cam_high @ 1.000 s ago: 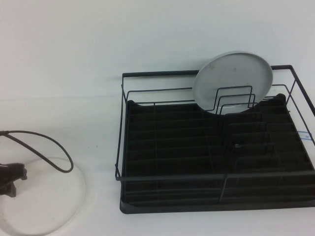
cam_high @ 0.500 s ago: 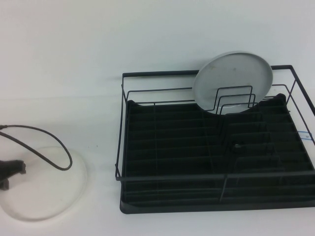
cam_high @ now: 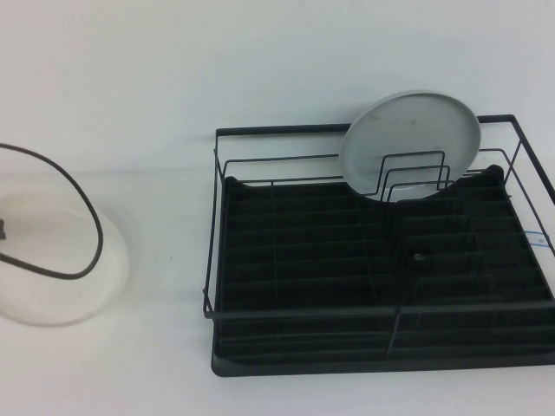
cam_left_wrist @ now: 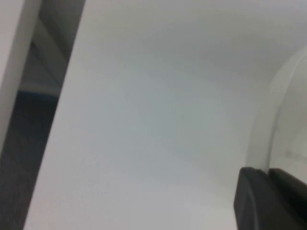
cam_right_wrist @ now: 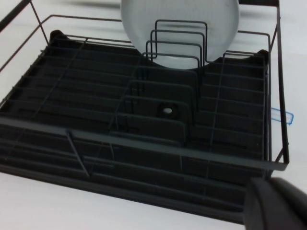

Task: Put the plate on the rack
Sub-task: Pick up the plate from the table

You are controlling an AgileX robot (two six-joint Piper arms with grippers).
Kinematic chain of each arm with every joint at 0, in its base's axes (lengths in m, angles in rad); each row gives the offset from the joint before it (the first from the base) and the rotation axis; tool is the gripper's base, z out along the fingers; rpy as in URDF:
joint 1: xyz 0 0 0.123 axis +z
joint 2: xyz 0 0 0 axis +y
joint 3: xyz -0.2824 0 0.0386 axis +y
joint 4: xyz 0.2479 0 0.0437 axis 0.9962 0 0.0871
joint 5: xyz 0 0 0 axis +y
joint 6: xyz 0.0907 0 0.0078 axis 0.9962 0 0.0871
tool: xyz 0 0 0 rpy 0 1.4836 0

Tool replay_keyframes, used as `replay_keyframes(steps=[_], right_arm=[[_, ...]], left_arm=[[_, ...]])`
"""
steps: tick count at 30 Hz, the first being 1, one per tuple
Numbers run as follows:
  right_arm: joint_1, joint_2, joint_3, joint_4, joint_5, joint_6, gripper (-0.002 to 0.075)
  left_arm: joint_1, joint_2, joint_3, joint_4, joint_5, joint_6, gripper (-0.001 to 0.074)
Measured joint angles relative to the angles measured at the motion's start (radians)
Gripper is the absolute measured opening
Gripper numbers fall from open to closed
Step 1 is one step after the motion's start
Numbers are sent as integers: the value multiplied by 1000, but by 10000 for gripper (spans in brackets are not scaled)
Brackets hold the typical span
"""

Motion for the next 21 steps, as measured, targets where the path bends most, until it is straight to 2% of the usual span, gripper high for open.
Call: replay_keyframes(steps=[6, 10, 16, 21], right_arm=[[0, 0, 0, 40, -2, -1, 18], [0, 0, 0, 115, -2, -53, 18], [0, 0, 0, 254, 0, -206, 18], [0, 20, 0, 420, 28, -321, 18]], left_arm=[[0, -97, 0, -6, 4, 13, 4], [0, -182, 0, -135, 7, 139, 4], [0, -299, 0, -613, 68, 562, 4], [-4, -328, 5, -1127, 271, 1043, 4]])
